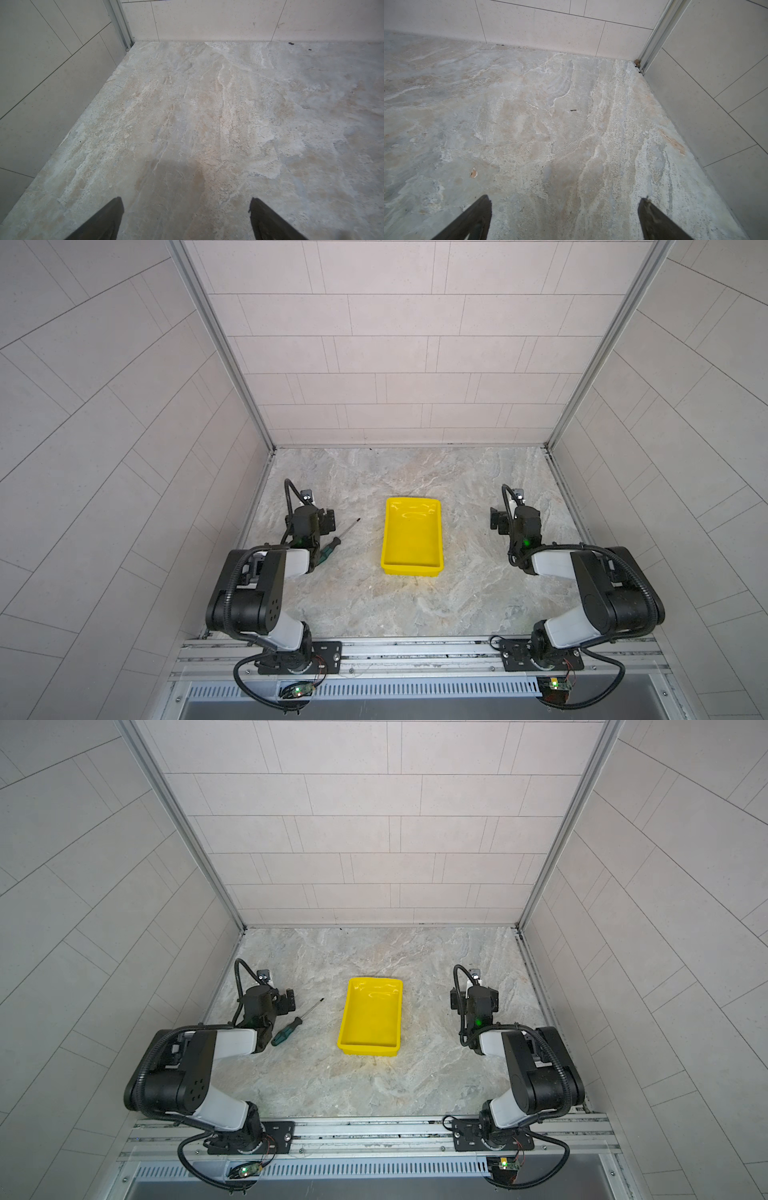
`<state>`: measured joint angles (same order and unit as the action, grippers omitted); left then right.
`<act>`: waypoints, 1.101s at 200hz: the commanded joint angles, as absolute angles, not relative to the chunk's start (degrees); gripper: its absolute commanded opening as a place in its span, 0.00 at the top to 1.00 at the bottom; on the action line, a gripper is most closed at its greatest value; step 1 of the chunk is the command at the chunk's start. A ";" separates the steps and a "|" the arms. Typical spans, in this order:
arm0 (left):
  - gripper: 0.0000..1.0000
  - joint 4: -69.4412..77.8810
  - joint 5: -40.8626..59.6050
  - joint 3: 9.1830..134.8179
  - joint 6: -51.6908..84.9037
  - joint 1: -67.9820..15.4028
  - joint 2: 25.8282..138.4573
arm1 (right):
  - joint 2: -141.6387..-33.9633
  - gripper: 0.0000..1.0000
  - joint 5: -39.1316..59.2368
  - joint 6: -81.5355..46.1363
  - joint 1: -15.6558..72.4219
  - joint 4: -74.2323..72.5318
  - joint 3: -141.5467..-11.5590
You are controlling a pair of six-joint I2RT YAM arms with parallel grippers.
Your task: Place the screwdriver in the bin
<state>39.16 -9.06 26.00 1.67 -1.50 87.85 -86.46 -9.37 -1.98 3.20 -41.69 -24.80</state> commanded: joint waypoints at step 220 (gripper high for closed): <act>0.01 -42.94 -2.00 50.70 13.35 -11.86 80.94 | -65.98 0.00 15.16 -12.89 3.75 4.25 -39.47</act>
<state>-41.45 -0.27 50.92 14.26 -11.22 77.82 -65.49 12.08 -10.92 3.55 3.07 -40.07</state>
